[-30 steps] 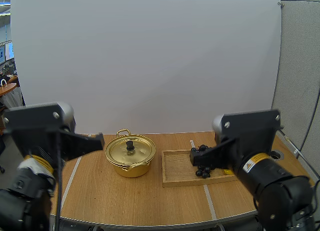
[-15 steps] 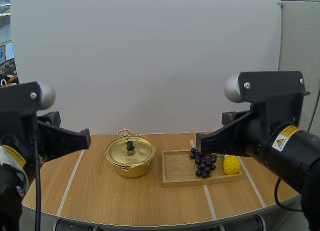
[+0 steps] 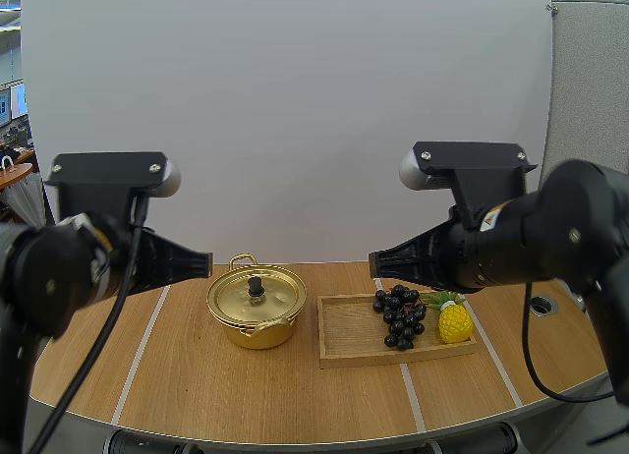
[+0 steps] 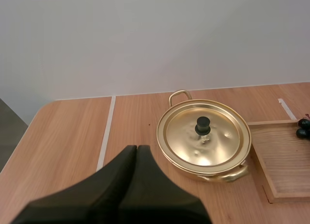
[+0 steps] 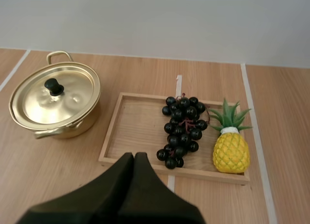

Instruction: Open the pot, put the grape inside, and close it

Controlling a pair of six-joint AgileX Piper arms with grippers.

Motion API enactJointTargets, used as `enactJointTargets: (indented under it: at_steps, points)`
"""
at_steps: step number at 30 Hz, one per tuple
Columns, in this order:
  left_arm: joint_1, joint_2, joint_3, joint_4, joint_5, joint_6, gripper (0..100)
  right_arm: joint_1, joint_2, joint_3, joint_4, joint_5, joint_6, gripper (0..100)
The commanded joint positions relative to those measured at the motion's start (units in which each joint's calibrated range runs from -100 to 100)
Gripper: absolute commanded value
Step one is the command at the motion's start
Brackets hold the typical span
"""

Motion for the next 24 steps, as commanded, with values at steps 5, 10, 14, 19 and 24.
enactJointTargets:
  at_steps: [5,10,14,19,24]
  points:
    - [-0.16,13.9,-0.1,-1.1,-12.0,0.0,2,-0.2,12.8,-0.5,-0.7,-3.1,0.3,10]
    - [-0.16,14.8,-0.1,-1.1,-13.0,-0.9,30,-0.2,13.1,-0.5,-0.7,-4.7,0.3,61]
    - [-0.16,14.8,-0.1,-1.1,-12.3,-0.6,80,-0.2,13.1,-0.5,-0.7,-4.8,0.3,95]
    - [-0.16,14.8,-0.1,-1.2,-11.0,2.5,100,-0.2,13.1,-0.5,-0.7,-4.4,0.3,100]
    - [-0.16,14.8,-0.1,-12.8,-10.8,21.5,100,-0.2,13.1,-0.5,-0.7,-3.7,0.3,100]
